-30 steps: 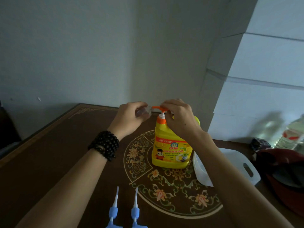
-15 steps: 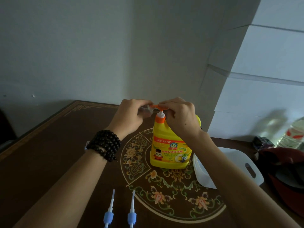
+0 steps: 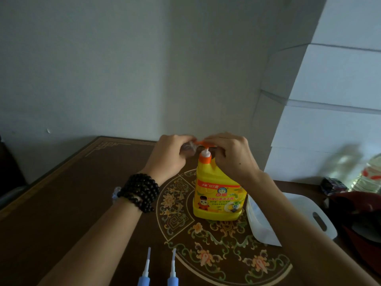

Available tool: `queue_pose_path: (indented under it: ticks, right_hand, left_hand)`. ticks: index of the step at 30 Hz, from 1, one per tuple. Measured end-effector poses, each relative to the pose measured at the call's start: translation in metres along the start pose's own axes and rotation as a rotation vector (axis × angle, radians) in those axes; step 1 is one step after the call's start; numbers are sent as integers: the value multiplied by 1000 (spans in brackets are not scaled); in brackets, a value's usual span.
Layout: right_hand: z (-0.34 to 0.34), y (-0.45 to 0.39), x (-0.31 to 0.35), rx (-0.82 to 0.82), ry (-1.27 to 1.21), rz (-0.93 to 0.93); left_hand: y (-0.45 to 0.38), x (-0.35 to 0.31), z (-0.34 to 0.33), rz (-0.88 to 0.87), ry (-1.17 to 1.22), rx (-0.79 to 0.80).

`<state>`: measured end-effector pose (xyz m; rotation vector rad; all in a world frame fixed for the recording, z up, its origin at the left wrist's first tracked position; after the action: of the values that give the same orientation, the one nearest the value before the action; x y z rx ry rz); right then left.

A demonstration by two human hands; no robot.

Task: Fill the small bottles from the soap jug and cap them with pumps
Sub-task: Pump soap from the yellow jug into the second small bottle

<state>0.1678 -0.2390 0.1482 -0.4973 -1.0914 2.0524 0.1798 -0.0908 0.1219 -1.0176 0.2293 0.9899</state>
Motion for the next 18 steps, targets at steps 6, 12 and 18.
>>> queue_pose_path:
  ticks: [6, 12, 18]
  right_hand:
    - [5, -8, 0, 39, -41, 37]
    - [-4, -4, -14, -48, -88, -83]
    - [-17, 13, -14, -67, -96, -105]
  left_hand:
    - [-1, -2, 3, -2, -3, -29]
    - [3, -5, 3, -29, -22, -89]
    - [13, 9, -11, -8, -18, -42]
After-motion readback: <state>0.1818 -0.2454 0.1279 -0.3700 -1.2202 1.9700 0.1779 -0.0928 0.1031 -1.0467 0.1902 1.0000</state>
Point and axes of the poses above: each hand's wrist, its own y-axis away from the middle knuckle, its own z-axis out of the back of the hand, x = y × z, the point moved 8 cm from there along -y, towards the middle knuckle, and after that the axes turned 11 degrees about y, right-handed, at the moved point
